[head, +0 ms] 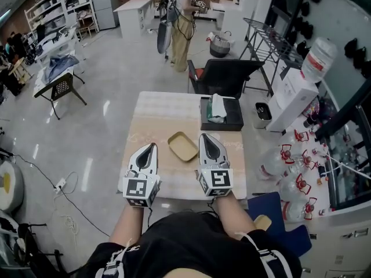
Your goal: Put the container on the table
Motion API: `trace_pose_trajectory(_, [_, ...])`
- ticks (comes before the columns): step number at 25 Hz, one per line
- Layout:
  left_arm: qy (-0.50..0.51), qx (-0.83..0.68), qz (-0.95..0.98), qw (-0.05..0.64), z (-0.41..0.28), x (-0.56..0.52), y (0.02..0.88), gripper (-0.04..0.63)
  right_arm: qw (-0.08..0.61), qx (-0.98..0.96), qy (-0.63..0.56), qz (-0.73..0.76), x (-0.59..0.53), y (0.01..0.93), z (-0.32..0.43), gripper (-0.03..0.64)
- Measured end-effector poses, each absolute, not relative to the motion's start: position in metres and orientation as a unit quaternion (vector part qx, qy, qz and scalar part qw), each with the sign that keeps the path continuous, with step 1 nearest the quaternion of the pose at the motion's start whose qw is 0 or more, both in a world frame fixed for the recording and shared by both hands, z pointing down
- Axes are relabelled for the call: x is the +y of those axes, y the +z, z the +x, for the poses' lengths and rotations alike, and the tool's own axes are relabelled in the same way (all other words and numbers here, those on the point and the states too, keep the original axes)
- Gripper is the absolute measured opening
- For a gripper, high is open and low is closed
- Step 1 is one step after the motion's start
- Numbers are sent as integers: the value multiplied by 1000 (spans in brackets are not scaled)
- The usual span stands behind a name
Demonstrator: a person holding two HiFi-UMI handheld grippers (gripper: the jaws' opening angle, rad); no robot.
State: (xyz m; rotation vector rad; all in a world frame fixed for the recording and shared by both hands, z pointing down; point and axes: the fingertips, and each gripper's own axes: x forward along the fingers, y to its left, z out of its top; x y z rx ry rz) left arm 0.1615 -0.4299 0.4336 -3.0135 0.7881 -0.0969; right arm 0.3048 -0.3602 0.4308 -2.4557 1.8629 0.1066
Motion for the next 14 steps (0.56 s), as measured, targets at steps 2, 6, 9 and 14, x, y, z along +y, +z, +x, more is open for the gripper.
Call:
trace_pose_trajectory(2, [-30,254,-967,13,161,-430,432,12,29,603,34,-797,-360,429,304,14])
trace_pose_trajectory(6, [-24,251,-968,9,161,-427,430,12,23,604,32,-796,-359,432,303,14])
trace_pose_trajectory(9, [-22,252,-967,8,160,-426,430,12,17,603,37,-797,-359,433,301,14])
trace_pose_trajectory(14, [-24,257,-966,20,159,-429,427,12,5,602,41,-797,-358,434,302,14])
